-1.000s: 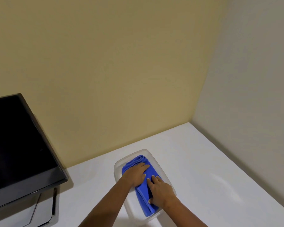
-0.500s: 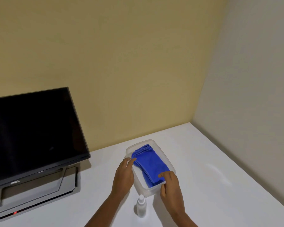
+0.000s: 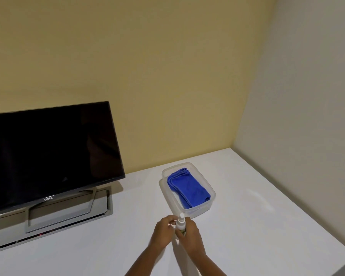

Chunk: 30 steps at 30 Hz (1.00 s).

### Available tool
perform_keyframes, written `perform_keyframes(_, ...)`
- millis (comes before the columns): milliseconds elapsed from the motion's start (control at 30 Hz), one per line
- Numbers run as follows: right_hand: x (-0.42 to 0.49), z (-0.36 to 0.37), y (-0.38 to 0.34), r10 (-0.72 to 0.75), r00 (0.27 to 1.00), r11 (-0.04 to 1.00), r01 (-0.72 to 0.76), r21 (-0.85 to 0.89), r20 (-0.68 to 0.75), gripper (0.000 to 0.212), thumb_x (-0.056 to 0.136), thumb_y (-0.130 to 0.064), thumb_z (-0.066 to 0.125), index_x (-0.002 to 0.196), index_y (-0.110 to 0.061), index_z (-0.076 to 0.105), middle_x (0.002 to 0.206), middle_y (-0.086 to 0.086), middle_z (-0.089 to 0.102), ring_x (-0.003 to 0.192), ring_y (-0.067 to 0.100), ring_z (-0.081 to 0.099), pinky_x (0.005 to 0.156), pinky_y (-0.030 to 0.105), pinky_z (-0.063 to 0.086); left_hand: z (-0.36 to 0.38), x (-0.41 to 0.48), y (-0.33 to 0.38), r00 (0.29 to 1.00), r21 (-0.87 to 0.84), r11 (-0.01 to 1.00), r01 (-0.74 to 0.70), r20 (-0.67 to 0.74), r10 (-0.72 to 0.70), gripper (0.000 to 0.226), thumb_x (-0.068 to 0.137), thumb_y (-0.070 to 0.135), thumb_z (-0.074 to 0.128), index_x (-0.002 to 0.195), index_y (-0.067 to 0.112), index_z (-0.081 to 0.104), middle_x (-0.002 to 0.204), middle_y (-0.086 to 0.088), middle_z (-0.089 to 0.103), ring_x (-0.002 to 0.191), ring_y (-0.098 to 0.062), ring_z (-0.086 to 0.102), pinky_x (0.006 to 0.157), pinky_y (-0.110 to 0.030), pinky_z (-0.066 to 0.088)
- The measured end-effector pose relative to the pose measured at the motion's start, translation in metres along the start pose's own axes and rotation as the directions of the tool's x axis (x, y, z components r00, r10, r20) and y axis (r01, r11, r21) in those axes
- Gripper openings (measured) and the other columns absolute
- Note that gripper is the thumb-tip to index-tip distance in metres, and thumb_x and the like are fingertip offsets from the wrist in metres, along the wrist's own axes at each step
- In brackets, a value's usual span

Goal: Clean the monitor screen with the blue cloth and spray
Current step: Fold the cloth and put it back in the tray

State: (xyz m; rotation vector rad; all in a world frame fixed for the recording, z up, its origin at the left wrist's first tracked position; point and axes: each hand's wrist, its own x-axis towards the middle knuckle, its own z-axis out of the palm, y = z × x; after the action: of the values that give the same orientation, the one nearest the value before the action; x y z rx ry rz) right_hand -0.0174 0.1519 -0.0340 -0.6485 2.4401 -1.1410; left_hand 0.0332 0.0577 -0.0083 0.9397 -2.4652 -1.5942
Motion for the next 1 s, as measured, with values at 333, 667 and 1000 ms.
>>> perform_keyframes(333, 0.008, -0.038, -0.031, -0.308, 0.951, 0.947, 0.306, -0.098, -0.003, 0.029, 0.091, -0.029, 0.053, 0.116, -0.015, 0.047, 0.106, 0.001, 0.061, 0.093, 0.013, 0.058, 0.08, 0.023, 0.047, -0.036, 0.016, 0.009, 0.991, 0.049, 0.997, -0.058, -0.12, 0.063, 0.034, 0.091, -0.001, 0.039, 0.121, 0.006, 0.052, 0.125, -0.013, 0.057, 0.116, -0.021, 0.053, 0.099, -0.028, 0.042)
perform_keyframes(667, 0.093, -0.068, -0.061, -0.238, 0.966, 0.967, 0.246, 0.074, -0.1, 0.014, 0.088, -0.014, 0.059, 0.091, -0.016, 0.045, 0.085, -0.003, 0.055, 0.079, 0.012, 0.053, 0.062, 0.01, 0.038, -0.053, 0.077, 0.034, 0.984, 0.349, 0.931, -0.103, -0.104, 0.148, 0.061, 0.092, 0.02, 0.05, 0.145, 0.014, 0.02, 0.155, -0.002, 0.021, 0.143, -0.018, 0.018, 0.114, -0.03, 0.023)
perform_keyframes(1000, 0.151, -0.017, -0.017, -0.111, 0.989, 0.992, 0.117, -0.057, 0.097, 0.038, 0.092, -0.029, 0.054, 0.125, -0.012, 0.048, 0.114, 0.003, 0.061, 0.104, 0.016, 0.058, 0.086, 0.02, 0.044, -0.053, 0.126, 0.038, 0.999, 0.483, 0.875, -0.037, 0.053, 0.012, 0.086, 0.085, 0.033, 0.06, 0.147, 0.014, 0.004, 0.158, -0.003, 0.003, 0.146, -0.023, -0.003, 0.117, -0.039, 0.007)
